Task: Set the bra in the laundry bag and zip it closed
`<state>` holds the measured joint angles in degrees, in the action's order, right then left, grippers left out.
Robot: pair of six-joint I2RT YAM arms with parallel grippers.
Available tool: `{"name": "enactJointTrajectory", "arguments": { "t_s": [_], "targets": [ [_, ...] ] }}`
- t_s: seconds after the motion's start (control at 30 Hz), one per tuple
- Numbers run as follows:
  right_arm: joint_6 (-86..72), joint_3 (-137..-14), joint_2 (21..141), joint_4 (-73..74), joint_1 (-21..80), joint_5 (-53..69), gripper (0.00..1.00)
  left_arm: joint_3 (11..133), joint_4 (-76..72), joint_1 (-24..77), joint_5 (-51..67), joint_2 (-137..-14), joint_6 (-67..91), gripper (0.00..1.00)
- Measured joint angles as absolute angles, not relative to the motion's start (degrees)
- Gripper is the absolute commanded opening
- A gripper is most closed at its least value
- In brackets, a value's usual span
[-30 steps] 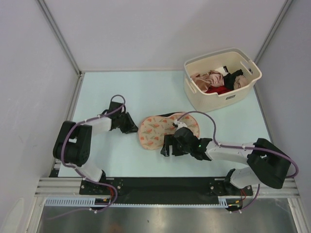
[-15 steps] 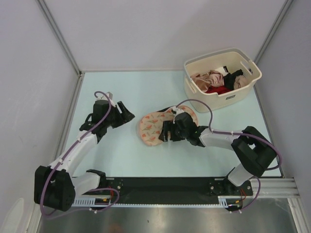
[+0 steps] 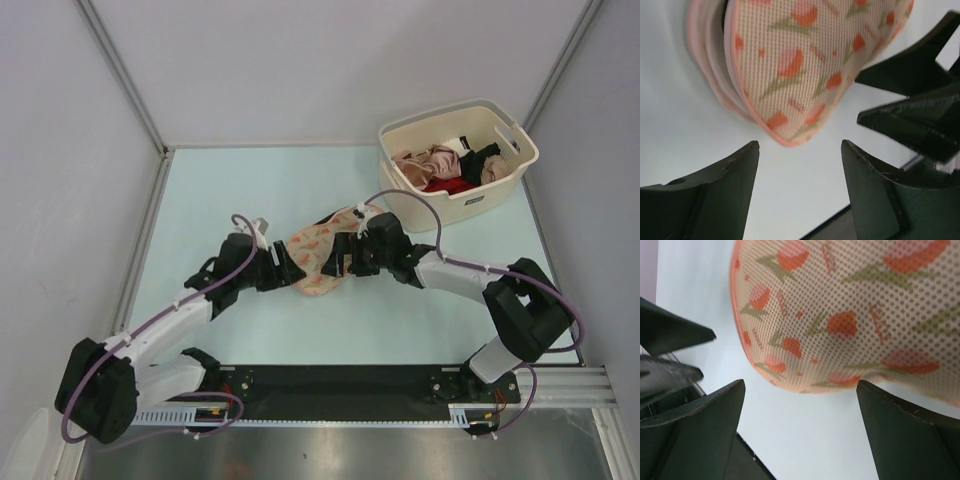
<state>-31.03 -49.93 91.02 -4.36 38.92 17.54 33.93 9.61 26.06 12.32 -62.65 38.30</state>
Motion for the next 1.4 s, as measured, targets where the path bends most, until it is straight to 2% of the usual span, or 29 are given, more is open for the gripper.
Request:
{"name": "enactJointTrajectory", "arguments": {
  "t_s": [0.17, 0.4, 0.5, 0.67, 0.87, 0.9, 0.97, 1.07, 1.1, 1.23, 1.33, 1.4],
  "targets": [
    [-38.2, -43.1, 84.5, -4.1, 39.3, 15.8, 1.00, 24.2, 4.8, 32.2, 9.1, -56.1, 46.3, 0.75],
    [-49.5, -29.1, 71.0, -12.7, 39.7, 11.1, 1.00, 19.5, -3.7, 32.9, 5.7, -56.9, 54.3, 0.79],
    [-53.5, -25.1, 71.0, -18.0, 39.9, 10.3, 1.00, 19.5, -8.3, 32.9, 5.3, -61.2, 56.9, 0.78],
    [-58.6, -22.3, 75.5, -27.6, 41.2, 9.6, 1.00, 19.8, -13.2, 32.8, 5.3, -69.7, 60.6, 0.70],
    [-65.1, -22.0, 83.6, -36.8, 42.6, 8.0, 1.00, 20.1, -13.7, 31.4, 5.2, -73.2, 65.2, 0.49],
    [-66.0, -22.0, 84.7, -38.0, 43.1, 7.3, 1.00, 20.1, -14.3, 31.1, 5.2, -73.3, 65.9, 0.41],
    [-67.5, -22.0, 86.2, -39.5, 44.2, 6.0, 1.00, 20.1, -15.6, 30.4, 5.3, -74.1, 67.0, 0.34],
    [-69.0, -22.0, 87.5, -41.7, 45.6, 4.3, 1.00, 20.1, -17.6, 29.5, 6.7, -76.7, 67.7, 0.17],
    [-69.4, -22.0, 87.9, -42.2, 45.9, 3.9, 1.00, 20.2, -18.1, 29.2, 7.2, -77.5, 68.0, 0.08],
    [-70.8, -21.7, 89.4, -44.6, 46.4, 1.7, 0.95, 20.2, -20.1, 28.1, 9.6, -78.4, 69.1, 0.00],
    [-71.6, -21.4, 91.7, -47.4, 46.4, 0.7, 0.88, 20.2, -21.8, 27.4, 11.0, -78.2, 70.3, 0.00],
    [-72.4, -21.3, 93.6, -49.6, 46.4, 0.4, 0.86, 20.1, -22.5, 27.2, 12.2, -77.5, 71.4, 0.00]
  ]
}}
